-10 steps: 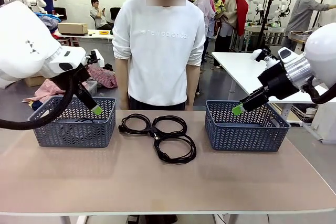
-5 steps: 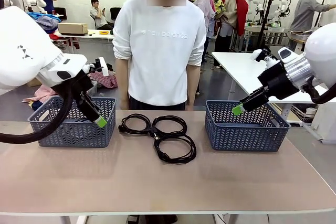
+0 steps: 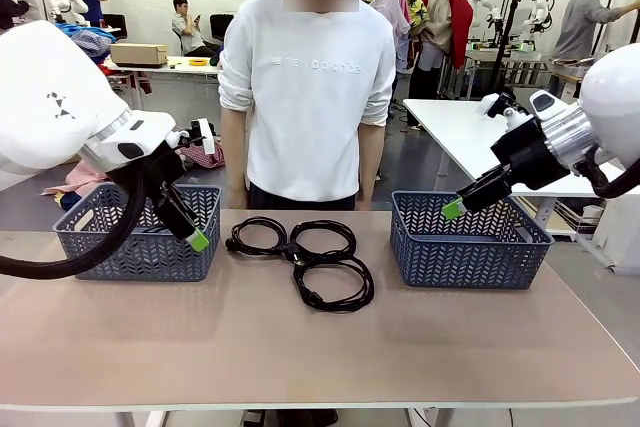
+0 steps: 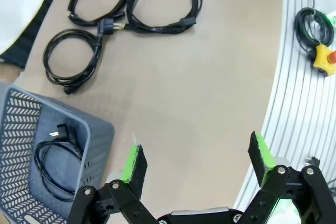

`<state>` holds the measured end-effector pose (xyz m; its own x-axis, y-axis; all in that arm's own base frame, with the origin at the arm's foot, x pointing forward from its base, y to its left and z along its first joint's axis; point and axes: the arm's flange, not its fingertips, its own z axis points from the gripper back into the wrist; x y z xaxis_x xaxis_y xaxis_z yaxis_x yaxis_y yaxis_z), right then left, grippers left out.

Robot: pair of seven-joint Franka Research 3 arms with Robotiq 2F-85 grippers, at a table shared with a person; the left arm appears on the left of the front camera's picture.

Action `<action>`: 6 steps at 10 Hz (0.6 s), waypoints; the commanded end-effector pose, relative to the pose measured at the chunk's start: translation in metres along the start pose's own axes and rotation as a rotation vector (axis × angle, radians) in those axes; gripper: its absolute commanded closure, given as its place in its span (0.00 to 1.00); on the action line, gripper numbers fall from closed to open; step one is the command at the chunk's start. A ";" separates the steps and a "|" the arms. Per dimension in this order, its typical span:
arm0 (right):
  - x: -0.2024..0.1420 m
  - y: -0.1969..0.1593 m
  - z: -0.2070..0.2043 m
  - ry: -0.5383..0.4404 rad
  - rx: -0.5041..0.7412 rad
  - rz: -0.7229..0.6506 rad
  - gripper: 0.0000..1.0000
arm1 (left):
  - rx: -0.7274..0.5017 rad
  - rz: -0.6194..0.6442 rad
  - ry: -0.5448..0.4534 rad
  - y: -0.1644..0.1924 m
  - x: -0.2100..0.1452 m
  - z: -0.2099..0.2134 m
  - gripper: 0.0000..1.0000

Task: Organize the cables according to human instructions.
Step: Pick up a bundle of cables and place it in the basket indicated by the human.

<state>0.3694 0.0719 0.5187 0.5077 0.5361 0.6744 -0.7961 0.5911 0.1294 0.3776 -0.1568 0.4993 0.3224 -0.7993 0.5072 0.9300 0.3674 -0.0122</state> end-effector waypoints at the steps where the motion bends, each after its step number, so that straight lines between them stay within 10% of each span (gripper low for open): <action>1: -0.001 -0.003 -0.002 -0.026 0.020 0.016 0.00 | 0.006 0.005 -0.007 0.000 -0.001 0.004 0.00; 6: -0.001 -0.003 -0.002 -0.026 0.020 0.016 0.00 | 0.006 0.005 -0.007 0.000 -0.001 0.004 0.00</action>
<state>0.3694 0.0719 0.5187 0.5077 0.5361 0.6744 -0.7961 0.5911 0.1294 0.3774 -0.1558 0.5007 0.3224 -0.7980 0.5092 0.9293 0.3693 -0.0097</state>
